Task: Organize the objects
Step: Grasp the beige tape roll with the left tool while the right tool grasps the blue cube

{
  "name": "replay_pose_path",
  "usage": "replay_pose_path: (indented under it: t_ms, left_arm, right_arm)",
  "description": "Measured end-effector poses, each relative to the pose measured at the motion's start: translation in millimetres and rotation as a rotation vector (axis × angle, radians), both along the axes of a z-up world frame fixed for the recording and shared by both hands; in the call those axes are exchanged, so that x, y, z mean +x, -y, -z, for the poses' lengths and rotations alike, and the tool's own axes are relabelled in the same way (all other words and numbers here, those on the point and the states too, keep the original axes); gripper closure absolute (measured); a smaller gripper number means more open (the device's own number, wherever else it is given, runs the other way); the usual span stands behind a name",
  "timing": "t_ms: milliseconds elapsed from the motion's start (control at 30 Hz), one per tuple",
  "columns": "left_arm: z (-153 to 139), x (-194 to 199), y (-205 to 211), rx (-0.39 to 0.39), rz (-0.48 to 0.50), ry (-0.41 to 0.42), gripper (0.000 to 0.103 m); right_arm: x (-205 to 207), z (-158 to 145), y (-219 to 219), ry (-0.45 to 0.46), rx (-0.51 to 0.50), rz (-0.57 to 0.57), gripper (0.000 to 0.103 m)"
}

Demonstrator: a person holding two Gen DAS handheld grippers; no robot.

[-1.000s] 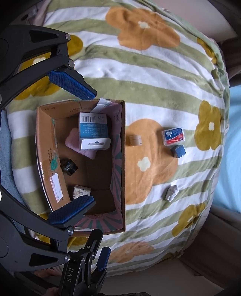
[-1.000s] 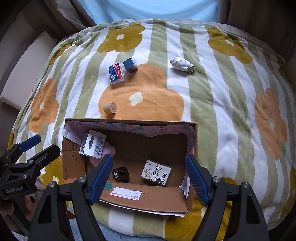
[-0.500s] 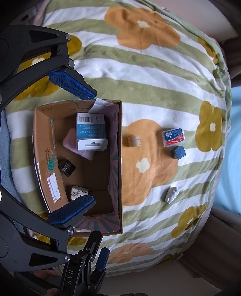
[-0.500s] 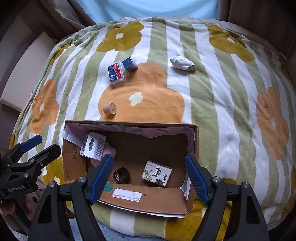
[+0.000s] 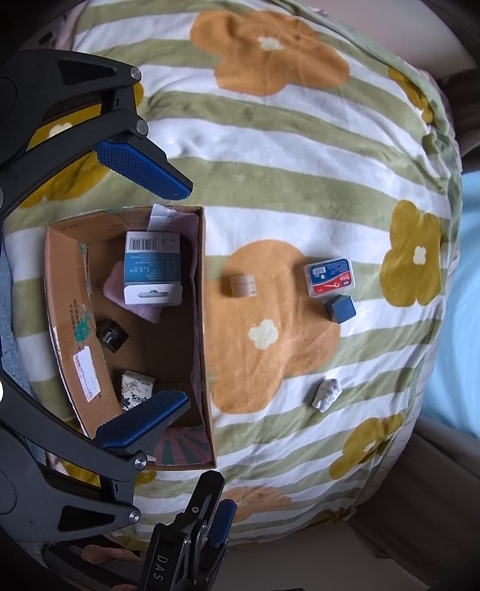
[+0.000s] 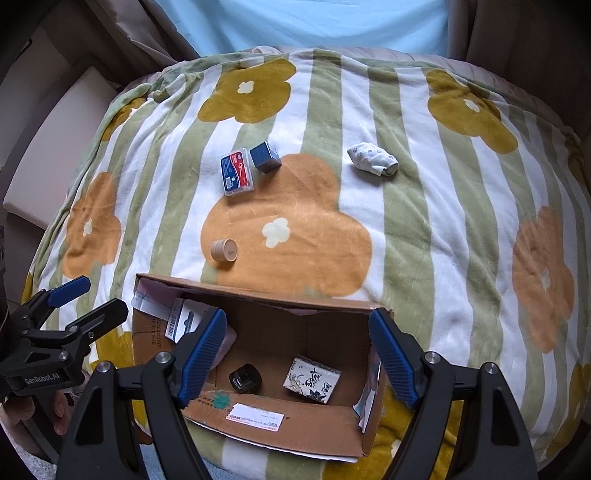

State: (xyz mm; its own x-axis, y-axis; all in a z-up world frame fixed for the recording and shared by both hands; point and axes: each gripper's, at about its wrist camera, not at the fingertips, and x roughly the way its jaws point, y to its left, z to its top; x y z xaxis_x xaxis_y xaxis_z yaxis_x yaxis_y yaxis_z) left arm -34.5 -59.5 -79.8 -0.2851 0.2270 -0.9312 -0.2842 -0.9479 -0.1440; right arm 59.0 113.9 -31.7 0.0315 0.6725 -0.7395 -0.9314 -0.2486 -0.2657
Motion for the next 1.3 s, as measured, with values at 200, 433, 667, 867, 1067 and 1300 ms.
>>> replay_pose_path:
  t_ms: [200,433,667,867,1067,1300]
  left_arm:
    - [7.5,-31.6,-6.1,-0.001,0.008,0.055,0.001]
    - [38.8,-64.2,-17.4,-0.015,0.016,0.146,0.001]
    - [84.6,-92.3,-24.4,-0.026,-0.005,0.246,0.008]
    - [121.4,-113.3,-30.4,-0.058,-0.013,0.322,0.014]
    - [153.5,-128.1,-36.5,-0.086,-0.023,0.388,0.026]
    - [174.7,-137.2,-40.4,-0.077,-0.034,0.430,0.034]
  right_arm:
    - [-17.6,-24.1,-33.6,-0.017,-0.004,-0.029,0.027]
    - [-37.4,-36.9,-89.1,-0.034,-0.016,-0.075,0.027]
    - [-56.3,-30.4,-143.8,-0.061,-0.045,-0.104,0.027]
    - [-72.7,-14.1,-186.4,-0.042,-0.085,-0.128,0.027]
    - [-94.2,9.6,-221.0,0.015,-0.113,-0.144,0.027]
    - [-111.7,33.1,-254.7,0.061,-0.131,-0.137,0.027]
